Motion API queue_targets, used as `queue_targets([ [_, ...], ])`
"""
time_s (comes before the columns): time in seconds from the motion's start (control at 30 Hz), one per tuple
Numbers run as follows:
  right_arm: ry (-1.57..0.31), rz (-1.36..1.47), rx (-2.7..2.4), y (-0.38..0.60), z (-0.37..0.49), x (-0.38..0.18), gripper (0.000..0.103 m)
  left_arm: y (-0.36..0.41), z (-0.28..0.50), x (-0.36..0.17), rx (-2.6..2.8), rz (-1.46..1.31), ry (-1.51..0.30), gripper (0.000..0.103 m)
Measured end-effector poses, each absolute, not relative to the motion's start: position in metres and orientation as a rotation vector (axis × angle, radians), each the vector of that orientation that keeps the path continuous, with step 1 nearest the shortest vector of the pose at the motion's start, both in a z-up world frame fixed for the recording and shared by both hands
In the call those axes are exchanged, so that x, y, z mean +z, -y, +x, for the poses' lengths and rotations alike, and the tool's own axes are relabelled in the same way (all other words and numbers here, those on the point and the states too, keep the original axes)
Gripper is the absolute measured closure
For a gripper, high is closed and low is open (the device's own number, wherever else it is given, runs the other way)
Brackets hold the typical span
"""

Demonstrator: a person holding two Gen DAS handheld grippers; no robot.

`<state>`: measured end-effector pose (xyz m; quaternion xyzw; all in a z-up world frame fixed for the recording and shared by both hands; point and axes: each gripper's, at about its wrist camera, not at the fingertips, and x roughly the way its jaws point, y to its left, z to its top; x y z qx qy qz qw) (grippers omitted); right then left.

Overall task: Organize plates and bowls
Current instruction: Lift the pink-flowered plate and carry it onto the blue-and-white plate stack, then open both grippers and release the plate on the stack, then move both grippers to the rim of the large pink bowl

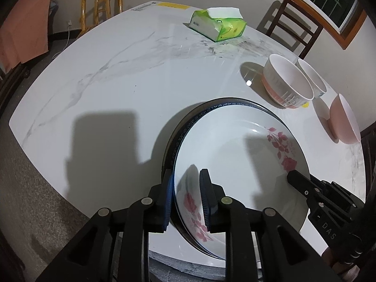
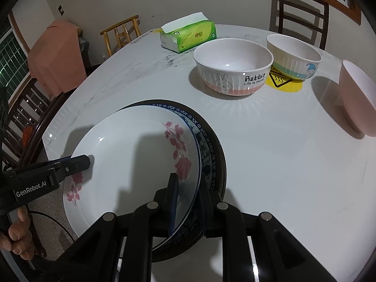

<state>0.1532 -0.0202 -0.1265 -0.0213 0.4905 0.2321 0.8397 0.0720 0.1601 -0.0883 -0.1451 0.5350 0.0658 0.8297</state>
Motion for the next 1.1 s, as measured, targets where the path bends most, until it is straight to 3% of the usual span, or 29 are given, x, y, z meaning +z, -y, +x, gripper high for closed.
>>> queue_targets([
  [0.2,-1.036,-0.06,0.491,0.018,0.152,-0.126,0.085,-0.155,0.074,-0.077,0.155,-0.255,-1.096,0.065],
  [1.1,-1.007,-0.013,0.312,0.096,0.136,-0.087,0.085,-0.059,0.075,-0.053,0.121,-0.108,-1.04,0.054],
])
